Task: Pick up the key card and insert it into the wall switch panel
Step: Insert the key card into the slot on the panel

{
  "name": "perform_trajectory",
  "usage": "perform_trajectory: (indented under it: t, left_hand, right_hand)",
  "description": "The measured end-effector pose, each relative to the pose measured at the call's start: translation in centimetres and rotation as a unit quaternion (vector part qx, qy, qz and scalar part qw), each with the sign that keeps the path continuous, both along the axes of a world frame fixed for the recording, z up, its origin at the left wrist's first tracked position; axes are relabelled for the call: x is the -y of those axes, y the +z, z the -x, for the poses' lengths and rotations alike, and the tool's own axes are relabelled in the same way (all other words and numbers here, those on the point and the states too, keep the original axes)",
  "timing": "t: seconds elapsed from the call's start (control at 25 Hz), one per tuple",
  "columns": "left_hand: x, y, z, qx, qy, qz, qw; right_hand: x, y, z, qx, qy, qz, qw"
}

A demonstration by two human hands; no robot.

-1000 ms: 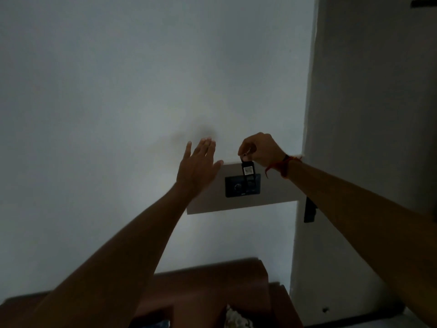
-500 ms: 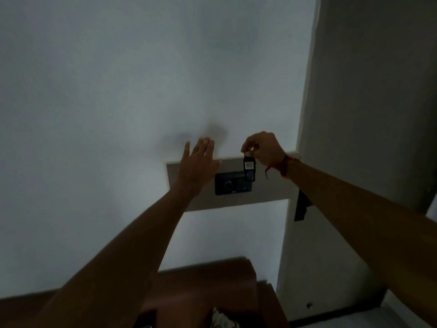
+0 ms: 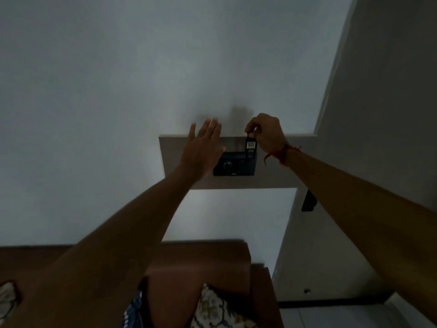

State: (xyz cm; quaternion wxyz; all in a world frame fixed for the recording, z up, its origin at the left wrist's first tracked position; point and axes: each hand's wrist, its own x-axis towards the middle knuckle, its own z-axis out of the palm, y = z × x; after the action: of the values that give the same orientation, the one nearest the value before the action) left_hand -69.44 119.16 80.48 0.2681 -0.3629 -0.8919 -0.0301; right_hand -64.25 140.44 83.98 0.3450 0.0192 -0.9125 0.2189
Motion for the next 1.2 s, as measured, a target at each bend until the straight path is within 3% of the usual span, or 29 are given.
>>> perform_trajectory:
  t: [0.72, 1.08, 1.2]
  left_hand:
    - [-2.4, -3.4, 3.8, -0.063, 0.071, -0.004, 0.996]
    - [-2.3, -3.8, 5.0, -0.062, 0.074, -0.012, 0.995]
    - [-2.6, -4.1, 5.0, -0.059, 0.071, -0.027, 0.995]
  right_hand:
    - [-1.9, -3.2, 4.6, -0.026, 0.055, 0.049, 0.997]
    - [-2.5, -3.8, 4.1, 0.019, 0.058, 0.037, 0.997]
    - [-1.9, -4.0, 4.1, 0.003, 0.068, 0.084, 0.994]
